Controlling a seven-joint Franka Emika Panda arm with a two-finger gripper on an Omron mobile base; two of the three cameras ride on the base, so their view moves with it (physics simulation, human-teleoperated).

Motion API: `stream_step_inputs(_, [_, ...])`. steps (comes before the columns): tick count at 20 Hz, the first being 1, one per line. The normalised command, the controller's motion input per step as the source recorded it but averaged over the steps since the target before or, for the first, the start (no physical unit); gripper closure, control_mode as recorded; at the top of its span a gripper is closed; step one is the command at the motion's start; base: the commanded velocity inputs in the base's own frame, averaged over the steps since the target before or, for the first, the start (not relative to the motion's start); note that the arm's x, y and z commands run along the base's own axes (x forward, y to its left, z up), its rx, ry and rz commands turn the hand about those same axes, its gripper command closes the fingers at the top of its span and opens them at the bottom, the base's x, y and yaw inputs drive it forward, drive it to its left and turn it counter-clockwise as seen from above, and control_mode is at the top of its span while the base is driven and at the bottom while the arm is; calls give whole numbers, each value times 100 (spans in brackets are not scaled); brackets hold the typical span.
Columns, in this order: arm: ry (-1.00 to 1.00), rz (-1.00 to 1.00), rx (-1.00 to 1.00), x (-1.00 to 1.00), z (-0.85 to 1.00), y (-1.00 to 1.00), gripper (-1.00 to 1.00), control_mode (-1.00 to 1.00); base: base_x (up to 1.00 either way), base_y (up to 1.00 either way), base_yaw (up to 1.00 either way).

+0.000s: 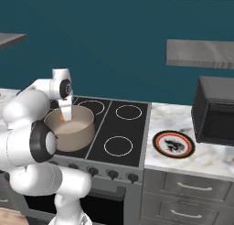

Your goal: Retrieve the frozen meat and place it in the pot on a burner. Then turn the burner on.

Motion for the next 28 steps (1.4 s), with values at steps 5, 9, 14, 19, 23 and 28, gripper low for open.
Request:
stream_step_inputs(5, [-9, 1, 0, 1, -34, 1, 100, -100, 0, 0, 0])
stream_step_inputs(9, [-3, 3, 0, 11, -26, 1, 100, -100, 0, 0, 0])
stream_step_inputs(14, [2, 22, 0, 13, -3, 0, 100, -100, 0, 0, 0])
stream_step_inputs(19, [6, 20, 0, 4, 0, 2, 100, -100, 0, 0, 0])
stream_step_inputs(23, [1, 21, 0, 5, 0, 6, 100, -100, 0, 0, 0])
stream_step_inputs(28, [0, 19, 0, 12, -3, 2, 100, -100, 0, 0, 0])
